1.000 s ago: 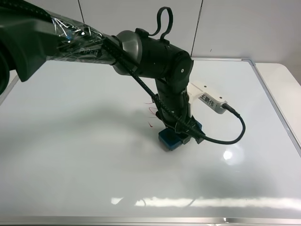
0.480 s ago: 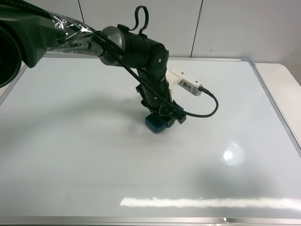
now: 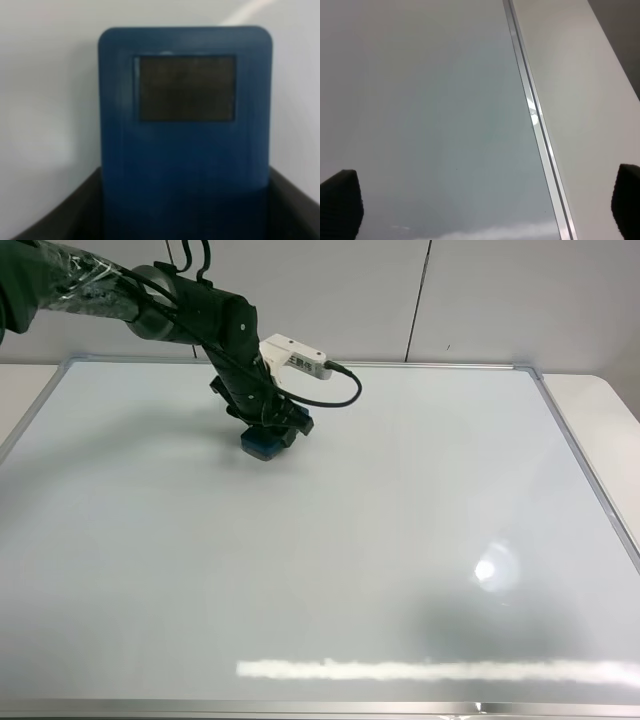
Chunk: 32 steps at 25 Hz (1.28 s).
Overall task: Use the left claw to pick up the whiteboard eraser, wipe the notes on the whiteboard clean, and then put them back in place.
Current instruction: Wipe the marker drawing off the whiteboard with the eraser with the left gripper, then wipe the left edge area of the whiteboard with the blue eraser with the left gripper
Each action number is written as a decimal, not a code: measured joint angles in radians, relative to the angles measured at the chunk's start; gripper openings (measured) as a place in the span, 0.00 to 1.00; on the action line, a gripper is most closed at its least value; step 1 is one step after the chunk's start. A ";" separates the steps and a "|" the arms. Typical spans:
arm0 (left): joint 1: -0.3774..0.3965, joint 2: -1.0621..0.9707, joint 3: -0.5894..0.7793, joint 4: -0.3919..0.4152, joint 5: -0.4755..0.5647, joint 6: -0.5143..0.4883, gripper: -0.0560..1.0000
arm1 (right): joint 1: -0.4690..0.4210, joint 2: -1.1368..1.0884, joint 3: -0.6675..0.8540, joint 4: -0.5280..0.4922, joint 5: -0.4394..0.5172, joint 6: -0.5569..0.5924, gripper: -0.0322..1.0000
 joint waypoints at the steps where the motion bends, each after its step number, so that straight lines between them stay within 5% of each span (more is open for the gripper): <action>1: 0.007 0.000 0.000 0.000 0.007 0.000 0.57 | 0.000 0.000 0.000 0.000 0.000 0.000 0.99; 9: -0.066 -0.004 -0.005 0.030 0.074 -0.003 0.57 | 0.000 0.000 0.000 0.000 0.000 0.000 0.99; 20: -0.255 -0.025 0.004 -0.052 0.224 -0.041 0.57 | 0.000 0.000 0.000 0.000 0.000 0.000 0.99; 25: -0.257 -0.063 0.017 -0.041 0.286 -0.080 0.57 | 0.000 0.000 0.000 0.000 0.000 0.000 0.99; 32: -0.161 -0.157 0.017 0.017 0.360 -0.099 0.57 | 0.000 0.000 0.000 0.000 0.000 0.000 0.99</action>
